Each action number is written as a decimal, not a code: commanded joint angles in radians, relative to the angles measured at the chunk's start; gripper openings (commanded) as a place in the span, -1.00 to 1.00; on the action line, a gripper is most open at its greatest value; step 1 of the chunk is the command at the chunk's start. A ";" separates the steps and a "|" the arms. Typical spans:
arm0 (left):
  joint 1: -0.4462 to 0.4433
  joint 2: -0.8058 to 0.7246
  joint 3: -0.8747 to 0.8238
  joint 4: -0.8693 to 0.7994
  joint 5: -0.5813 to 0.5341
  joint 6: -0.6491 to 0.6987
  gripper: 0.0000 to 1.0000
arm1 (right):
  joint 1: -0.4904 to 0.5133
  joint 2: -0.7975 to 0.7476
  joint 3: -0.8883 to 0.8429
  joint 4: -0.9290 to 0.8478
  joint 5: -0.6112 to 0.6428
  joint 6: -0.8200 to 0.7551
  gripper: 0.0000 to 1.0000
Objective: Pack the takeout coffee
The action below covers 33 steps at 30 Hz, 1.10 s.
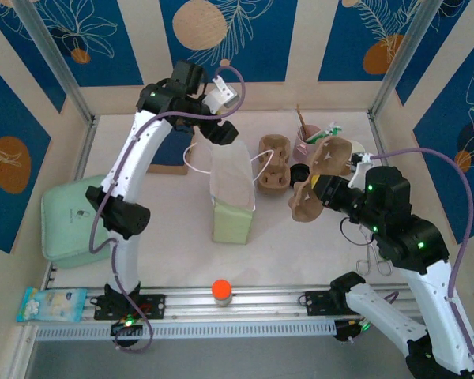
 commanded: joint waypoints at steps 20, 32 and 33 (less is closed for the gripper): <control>0.000 0.103 0.039 -0.033 -0.003 0.023 0.58 | 0.007 -0.001 -0.020 0.003 -0.012 -0.024 -0.69; 0.000 0.034 -0.042 -0.045 -0.094 0.008 -0.23 | 0.007 -0.004 -0.030 0.017 -0.017 -0.016 -0.69; 0.000 0.026 -0.048 -0.045 -0.103 0.001 -0.28 | 0.007 -0.005 -0.030 0.016 -0.015 -0.014 -0.70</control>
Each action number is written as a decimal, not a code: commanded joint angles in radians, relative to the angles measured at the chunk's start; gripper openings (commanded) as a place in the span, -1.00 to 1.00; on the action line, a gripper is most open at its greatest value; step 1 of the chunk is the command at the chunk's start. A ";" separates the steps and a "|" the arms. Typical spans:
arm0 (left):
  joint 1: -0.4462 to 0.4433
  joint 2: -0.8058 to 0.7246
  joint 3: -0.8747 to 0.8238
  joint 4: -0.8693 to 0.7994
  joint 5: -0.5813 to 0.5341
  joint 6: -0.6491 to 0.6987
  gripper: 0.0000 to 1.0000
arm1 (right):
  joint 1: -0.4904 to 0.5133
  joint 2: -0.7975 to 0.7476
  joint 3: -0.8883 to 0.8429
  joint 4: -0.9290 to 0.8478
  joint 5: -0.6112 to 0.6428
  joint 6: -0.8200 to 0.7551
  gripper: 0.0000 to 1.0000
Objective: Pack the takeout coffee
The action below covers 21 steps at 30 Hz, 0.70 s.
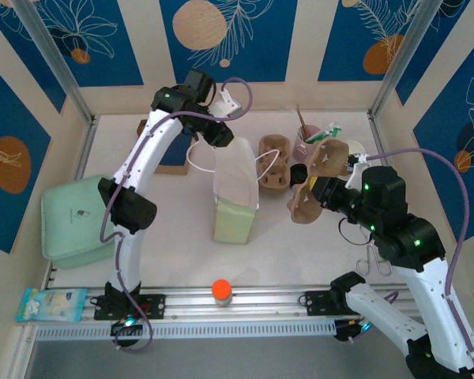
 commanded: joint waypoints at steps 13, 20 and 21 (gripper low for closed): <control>-0.001 -0.159 -0.105 -0.015 0.001 -0.220 -0.73 | 0.017 0.053 0.134 -0.071 0.005 -0.092 -0.73; -0.002 -0.235 -0.235 0.022 -0.008 -0.258 -0.85 | 0.034 0.138 0.256 -0.133 -0.037 -0.142 -0.73; -0.002 -0.249 -0.271 0.034 -0.008 -0.259 -0.86 | 0.043 0.153 0.273 -0.139 -0.039 -0.149 -0.74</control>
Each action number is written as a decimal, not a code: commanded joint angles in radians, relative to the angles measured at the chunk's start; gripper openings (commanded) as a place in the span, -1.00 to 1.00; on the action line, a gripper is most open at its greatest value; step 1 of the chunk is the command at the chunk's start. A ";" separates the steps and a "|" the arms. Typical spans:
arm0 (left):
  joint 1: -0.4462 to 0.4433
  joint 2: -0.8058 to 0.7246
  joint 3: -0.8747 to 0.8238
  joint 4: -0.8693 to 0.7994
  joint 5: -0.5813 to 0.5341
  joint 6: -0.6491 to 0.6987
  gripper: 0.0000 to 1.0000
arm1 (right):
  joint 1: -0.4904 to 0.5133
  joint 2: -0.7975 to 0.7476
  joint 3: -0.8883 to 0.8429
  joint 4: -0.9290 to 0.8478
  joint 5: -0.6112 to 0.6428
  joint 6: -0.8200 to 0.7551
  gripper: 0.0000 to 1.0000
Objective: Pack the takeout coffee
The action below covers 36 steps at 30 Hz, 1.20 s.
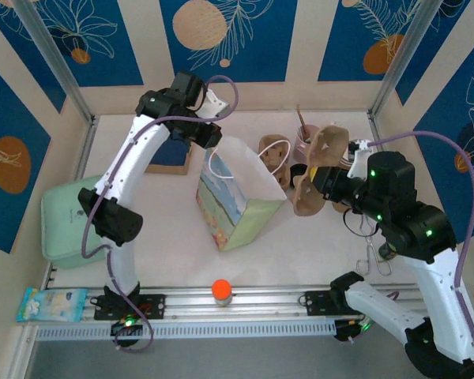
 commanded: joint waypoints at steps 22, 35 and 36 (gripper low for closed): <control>-0.002 -0.305 -0.503 0.293 0.084 -0.095 -0.84 | 0.492 0.382 0.488 -0.177 0.212 -0.144 -0.74; 0.000 -0.369 -0.600 0.373 0.072 -0.156 -0.85 | 0.519 0.560 0.572 -0.174 0.186 -0.070 -0.75; 0.000 -0.376 -0.610 0.386 0.077 -0.164 -0.84 | 0.519 0.570 0.572 -0.174 0.177 -0.068 -0.75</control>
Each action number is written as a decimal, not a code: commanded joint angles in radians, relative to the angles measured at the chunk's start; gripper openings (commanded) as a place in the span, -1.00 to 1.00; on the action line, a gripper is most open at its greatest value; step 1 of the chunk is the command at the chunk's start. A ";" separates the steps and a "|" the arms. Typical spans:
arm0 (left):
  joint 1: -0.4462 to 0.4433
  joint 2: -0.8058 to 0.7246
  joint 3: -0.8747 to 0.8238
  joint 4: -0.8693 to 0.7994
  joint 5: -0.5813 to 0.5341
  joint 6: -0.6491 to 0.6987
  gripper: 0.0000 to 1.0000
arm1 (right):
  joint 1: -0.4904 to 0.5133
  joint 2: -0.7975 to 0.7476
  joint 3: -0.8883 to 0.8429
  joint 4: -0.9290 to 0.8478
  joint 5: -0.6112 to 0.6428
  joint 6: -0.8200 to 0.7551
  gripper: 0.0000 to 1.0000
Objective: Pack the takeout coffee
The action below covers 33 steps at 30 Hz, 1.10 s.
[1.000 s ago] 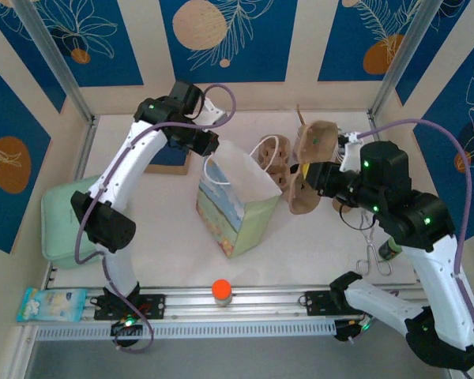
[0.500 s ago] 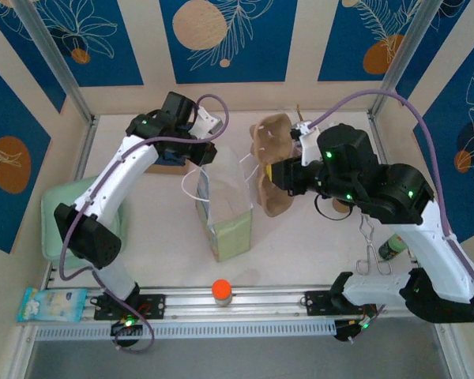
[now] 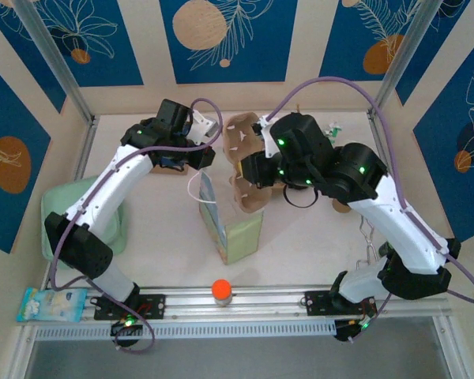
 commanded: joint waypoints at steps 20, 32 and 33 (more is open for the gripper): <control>0.000 -0.145 -0.162 0.162 0.035 -0.105 -0.57 | 0.018 0.104 0.007 -0.004 0.011 0.040 -0.76; 0.001 -0.183 -0.162 0.199 0.059 -0.139 -0.14 | -0.007 0.037 -0.063 0.019 0.031 0.047 -0.77; 0.001 -0.184 -0.164 0.199 0.059 -0.139 -0.12 | -0.005 0.033 -0.070 0.023 0.026 0.047 -0.78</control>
